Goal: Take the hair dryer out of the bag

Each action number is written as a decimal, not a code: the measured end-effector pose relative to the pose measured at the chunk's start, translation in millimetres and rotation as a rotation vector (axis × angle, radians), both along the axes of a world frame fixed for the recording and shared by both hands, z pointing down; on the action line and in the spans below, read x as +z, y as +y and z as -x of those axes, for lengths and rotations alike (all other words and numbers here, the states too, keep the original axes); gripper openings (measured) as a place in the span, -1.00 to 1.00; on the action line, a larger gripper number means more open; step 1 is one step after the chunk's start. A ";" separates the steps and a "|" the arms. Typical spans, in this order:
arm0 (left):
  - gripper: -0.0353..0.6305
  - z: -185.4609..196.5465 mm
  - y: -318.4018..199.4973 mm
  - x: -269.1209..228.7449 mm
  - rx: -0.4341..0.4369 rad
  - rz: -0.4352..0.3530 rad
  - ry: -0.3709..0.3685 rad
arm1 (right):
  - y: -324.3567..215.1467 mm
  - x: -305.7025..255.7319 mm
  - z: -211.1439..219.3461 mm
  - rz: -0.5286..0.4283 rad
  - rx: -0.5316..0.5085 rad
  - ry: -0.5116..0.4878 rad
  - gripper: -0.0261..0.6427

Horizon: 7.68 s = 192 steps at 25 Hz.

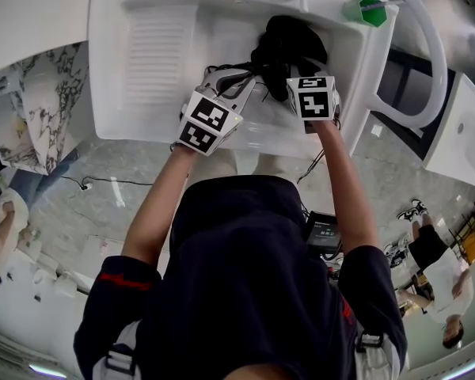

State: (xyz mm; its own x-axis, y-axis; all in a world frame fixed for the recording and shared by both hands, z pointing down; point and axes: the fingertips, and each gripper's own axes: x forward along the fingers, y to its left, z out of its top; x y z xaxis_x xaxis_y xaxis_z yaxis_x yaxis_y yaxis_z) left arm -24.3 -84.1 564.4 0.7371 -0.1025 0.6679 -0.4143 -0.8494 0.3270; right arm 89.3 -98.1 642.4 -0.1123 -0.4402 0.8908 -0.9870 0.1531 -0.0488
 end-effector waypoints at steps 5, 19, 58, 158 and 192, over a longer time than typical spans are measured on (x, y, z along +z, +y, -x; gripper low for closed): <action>-0.83 -2.3 1.9 9.5 0.042 -0.020 -0.043 | -4.2 3.8 -4.7 -0.001 0.024 -0.013 -0.72; -0.42 -10.6 10.1 64.2 0.248 -0.087 -0.216 | -4.2 7.7 -7.4 -0.008 0.051 -0.015 -0.72; -0.18 -16.3 14.9 163.4 0.609 -0.151 -0.516 | 2.1 14.8 -8.9 -0.043 0.083 -0.042 -0.72; -0.28 13.7 51.0 81.4 0.745 0.014 -0.395 | 18.3 -3.8 -17.8 -0.030 0.074 -0.079 -0.73; -0.28 73.5 7.3 24.3 0.158 0.078 -0.390 | 10.6 -51.6 30.2 -0.097 -0.102 -0.186 -0.57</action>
State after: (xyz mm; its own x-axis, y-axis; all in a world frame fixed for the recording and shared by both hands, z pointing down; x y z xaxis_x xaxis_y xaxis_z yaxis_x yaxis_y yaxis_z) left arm -97.8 -76.7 588.7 0.4306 0.0537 0.9009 -0.3863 -0.8912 0.2378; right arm 59.1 -87.5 590.8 -0.3189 -0.5007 0.8048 -0.9416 0.2642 -0.2088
